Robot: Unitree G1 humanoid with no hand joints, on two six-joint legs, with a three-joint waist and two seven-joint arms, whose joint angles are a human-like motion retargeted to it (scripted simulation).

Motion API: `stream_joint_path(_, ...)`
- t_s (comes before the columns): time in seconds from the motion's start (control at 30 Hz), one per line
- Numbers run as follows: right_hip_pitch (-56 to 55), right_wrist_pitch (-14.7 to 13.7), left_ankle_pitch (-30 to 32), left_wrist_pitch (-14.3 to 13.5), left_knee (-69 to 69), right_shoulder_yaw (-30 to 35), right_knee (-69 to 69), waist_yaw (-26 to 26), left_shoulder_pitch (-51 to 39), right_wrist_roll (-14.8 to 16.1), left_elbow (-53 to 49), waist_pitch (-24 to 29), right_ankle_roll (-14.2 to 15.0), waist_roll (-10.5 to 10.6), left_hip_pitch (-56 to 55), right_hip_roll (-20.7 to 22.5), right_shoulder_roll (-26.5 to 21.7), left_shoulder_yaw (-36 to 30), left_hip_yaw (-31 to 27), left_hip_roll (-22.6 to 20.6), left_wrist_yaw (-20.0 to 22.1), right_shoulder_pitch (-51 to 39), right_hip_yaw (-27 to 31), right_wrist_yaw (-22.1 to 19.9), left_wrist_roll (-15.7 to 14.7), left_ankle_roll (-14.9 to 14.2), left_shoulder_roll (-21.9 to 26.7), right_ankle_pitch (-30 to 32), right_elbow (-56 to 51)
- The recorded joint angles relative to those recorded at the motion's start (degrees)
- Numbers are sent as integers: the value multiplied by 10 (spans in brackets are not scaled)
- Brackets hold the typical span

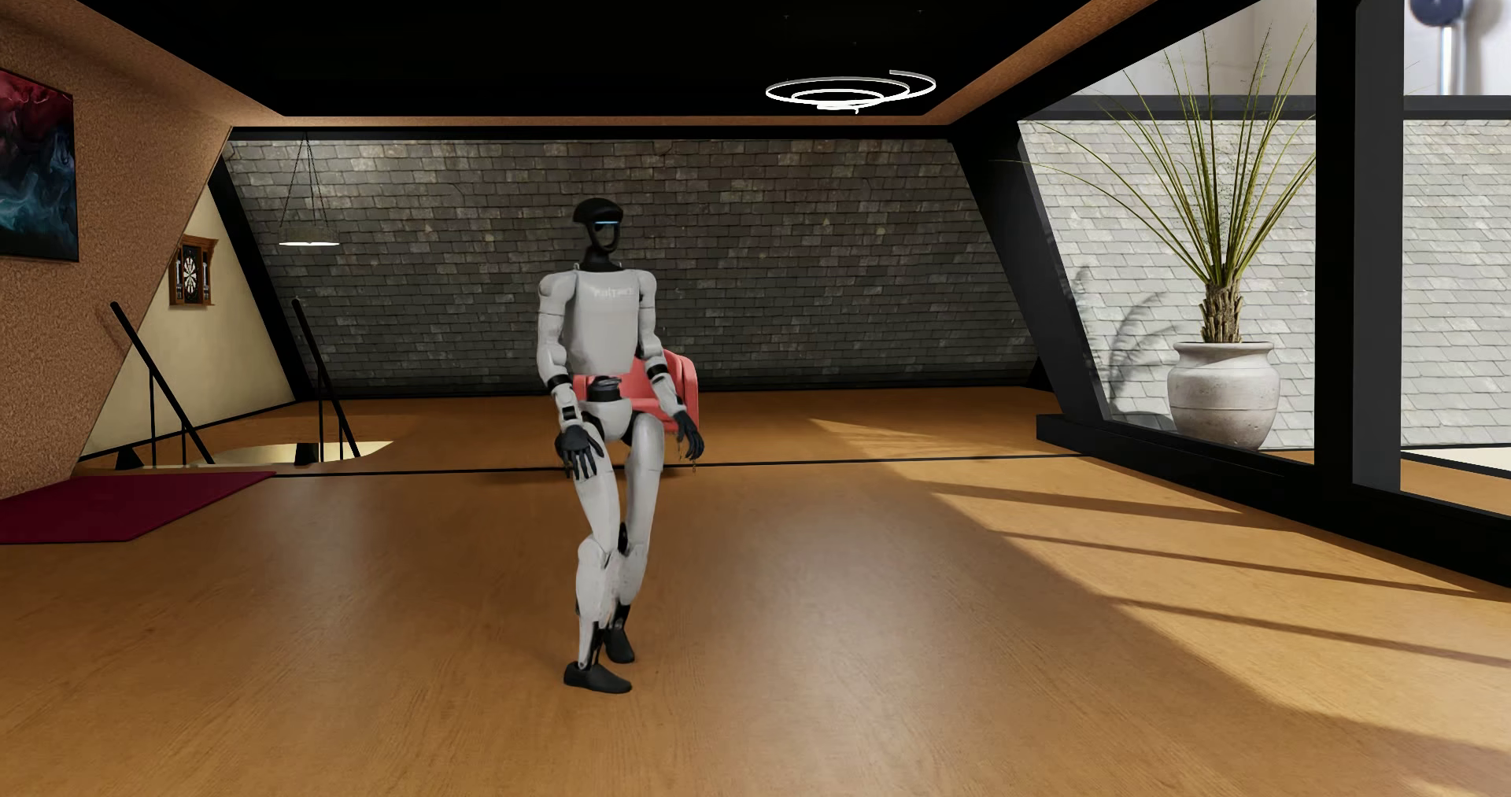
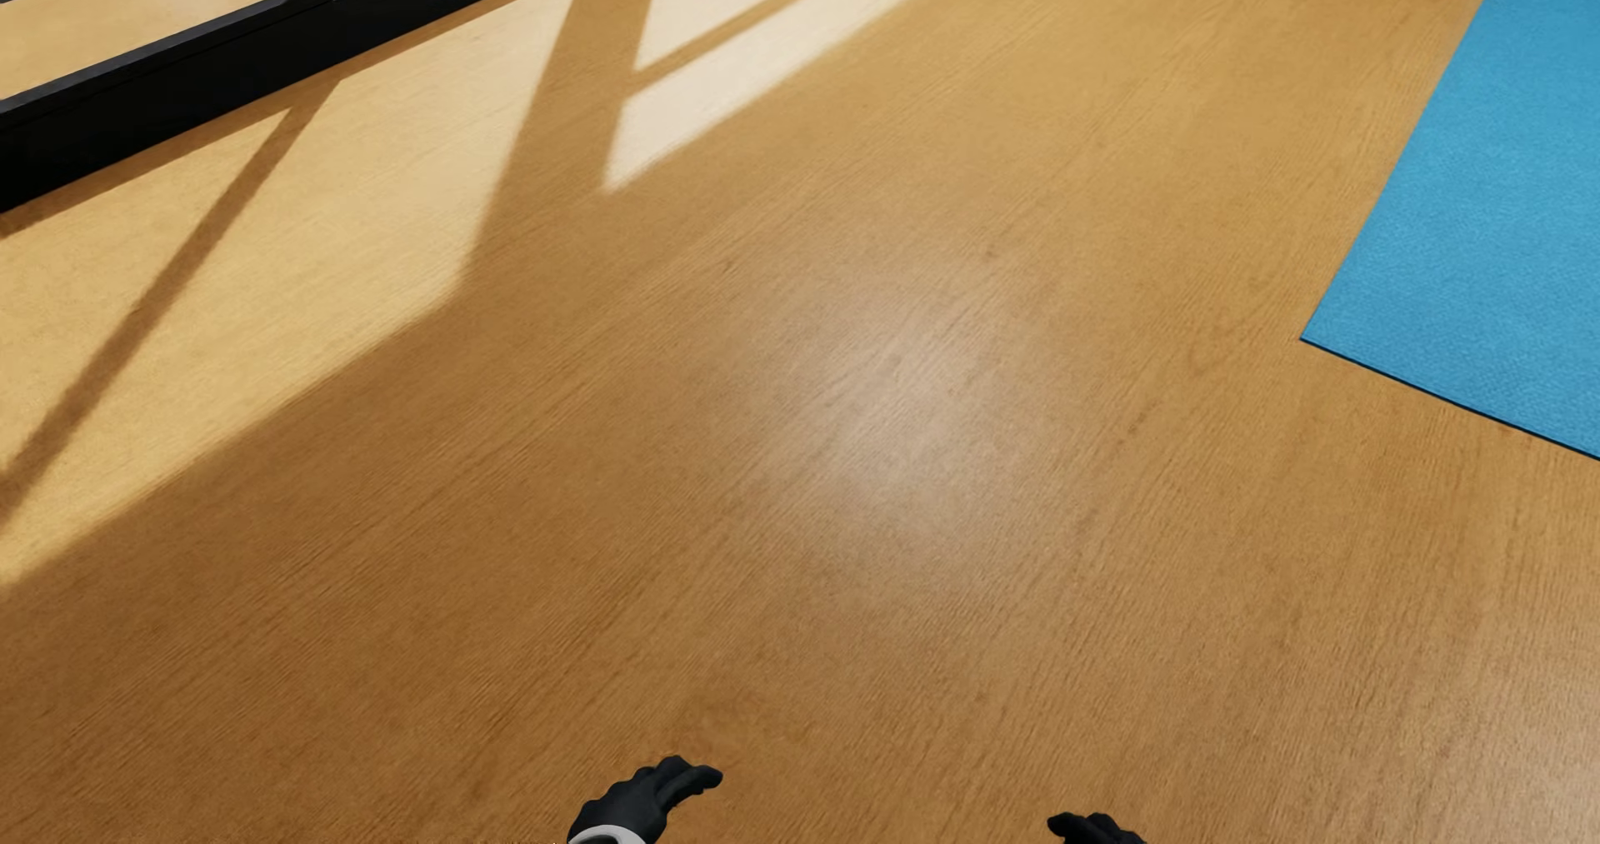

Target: Approach the armchair

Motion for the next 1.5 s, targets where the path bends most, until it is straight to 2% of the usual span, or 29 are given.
stream_joint_path(0.03,17,-6,24,8,28,1,-16,1,19,0,2,0,-11,9,-7,-1,2,-1,1,5,-8,-6,-21,-4,-1,-1,5,3,4)
stream_joint_path(0.1,44,-31,68,-1,108,-17,-34,-2,42,15,19,2,-30,27,-39,2,8,-38,-8,13,-42,-14,-70,-19,15,-15,31,-2,6)
stream_joint_path(0.17,54,-48,119,-25,211,-31,-17,-8,50,27,26,5,-43,47,-83,11,18,-86,-26,15,-87,-20,-128,-44,39,-60,74,-23,5)
stream_joint_path(0.23,60,-47,158,-25,268,-45,3,-11,53,32,16,7,-53,64,-105,14,28,-87,-50,15,-106,-27,-181,-64,35,-129,104,-43,16)
stream_joint_path(0.33,78,-17,180,11,270,-56,16,-7,61,27,-37,7,-62,74,-96,-9,38,-18,-94,7,-48,-33,-256,-58,-11,-212,105,-54,43)
stream_joint_path(0.4,89,-23,141,10,258,-39,23,-9,60,8,-76,7,-62,74,-97,-37,31,5,-53,16,-27,-27,-308,-44,-31,-215,97,-55,56)
stream_joint_path(0.47,101,-30,69,-7,230,-9,23,-12,55,-7,-104,5,-58,70,-101,-62,25,8,-28,42,-28,-22,-356,-28,-37,-215,91,-55,49)
stream_joint_path(0.5,111,-34,52,-12,204,3,18,-12,54,-10,-113,4,-57,70,-117,-71,19,8,20,114,-28,-18,-383,-23,-35,-223,85,-54,47)
stream_joint_path(0.57,135,-31,13,-7,98,16,-12,-13,52,-10,-118,-1,-51,74,-101,-81,4,0,286,299,-24,-11,-433,-16,-20,-102,66,-43,45)
stream_joint_path(0.6,145,-25,5,-1,34,15,-27,-12,50,-5,-114,-6,-47,76,-66,-84,0,-6,424,349,-22,-8,-457,-13,-10,-82,59,-38,45)
stream_joint_path(0.63,155,-17,28,8,-16,11,-38,-10,47,5,-107,-10,-40,77,-42,-88,-5,-12,524,366,-22,-3,-480,-13,0,-99,50,-34,38)
stream_joint_path(0.67,164,-10,61,15,-47,4,-43,-8,43,17,-98,-14,-32,77,-31,-94,-7,-18,568,367,-24,3,-503,-15,7,-131,45,-32,31)
stream_joint_path(0.7,176,-4,59,20,-71,-4,-50,-4,40,28,-87,-16,-22,76,-30,-100,-10,-24,572,356,-25,9,-527,-21,12,-125,42,-28,24)
stream_joint_path(0.8,215,6,52,15,-116,-5,-62,8,46,45,-61,-19,7,72,-28,-126,-19,-30,509,306,-27,16,-591,-32,3,-116,40,-8,24)
stream_joint_path(0.87,230,14,44,8,-125,18,-47,16,60,30,-39,-22,29,66,-27,-158,-30,-20,478,272,-33,4,-621,-19,-18,-102,38,4,43)
stream_joint_path(0.93,233,10,32,19,-124,21,5,23,68,20,-13,-23,44,59,-31,-210,-34,-15,445,232,-36,-12,-644,-17,-20,-84,36,16,57)
stream_joint_path(1.0,213,-3,5,35,-94,13,124,26,59,22,28,-15,21,46,-42,-300,-42,-18,409,183,-32,-15,-647,-24,-9,-63,26,29,42)
stream_joint_path(1.03,201,-7,-7,41,-79,12,194,25,54,26,43,-8,-23,36,-44,-355,-46,-24,392,153,-32,-17,-643,-25,-3,-53,16,36,30)
stream_joint_path(1.07,186,-12,-15,41,-72,11,251,23,49,31,52,0,-64,24,-41,-398,-48,-28,373,121,-34,-18,-628,-27,2,-44,12,12,15)
stream_joint_path(1.1,153,-15,-19,39,-69,9,296,17,43,35,57,8,-81,13,-34,-409,-47,-30,347,92,-32,-16,-574,-31,5,-35,10,-22,0)
stream_joint_path(1.17,85,-19,-23,46,-61,3,329,6,36,44,58,17,-60,-2,-23,-359,-31,-9,285,52,-32,-4,-451,-39,-11,-22,6,-54,-23)
stream_joint_path(1.23,42,-27,-25,43,-52,8,298,0,43,46,14,20,-68,-10,-14,-278,-17,56,223,28,-50,5,-371,-26,-68,-13,-4,-83,-33)
stream_joint_path(1.27,19,-35,-25,23,-51,14,273,-3,54,39,-26,22,-74,-12,-8,-226,-15,87,192,19,-59,7,-321,-16,-96,-9,-5,-91,-34)
stream_joint_path(1.3,-2,-34,-24,-4,-53,25,243,-5,60,28,-68,24,-69,-14,1,-167,-9,104,162,12,-53,3,-266,-6,-105,-5,-6,-97,-35)
stream_joint_path(1.33,-20,-32,-22,-40,-57,32,210,-6,66,18,-111,26,-65,-14,10,-106,-5,109,133,7,-19,3,-210,0,-95,-1,-2,-94,-35)
stream_joint_path(1.37,-36,-31,-22,-77,-59,38,175,-4,72,12,-149,29,-53,-14,18,-54,-3,113,107,2,40,5,-162,3,-78,3,-1,-81,-33)
stream_joint_path(1.4,-51,-30,-20,-108,-63,43,135,-1,75,7,-179,31,-53,-14,26,-26,-3,119,83,-3,98,9,-153,6,-70,7,-4,-58,-30)
stream_joint_path(1.43,-64,-30,-19,-128,-66,51,92,4,74,6,-198,33,-47,-14,34,-15,-8,122,63,-8,131,15,-173,10,-73,12,-12,-33,-29)
stream_joint_path(1.5,-78,-28,-14,-145,-75,65,-14,12,68,3,-219,36,-13,-13,51,6,-18,113,29,-17,121,22,-205,17,-79,24,-15,12,-21)
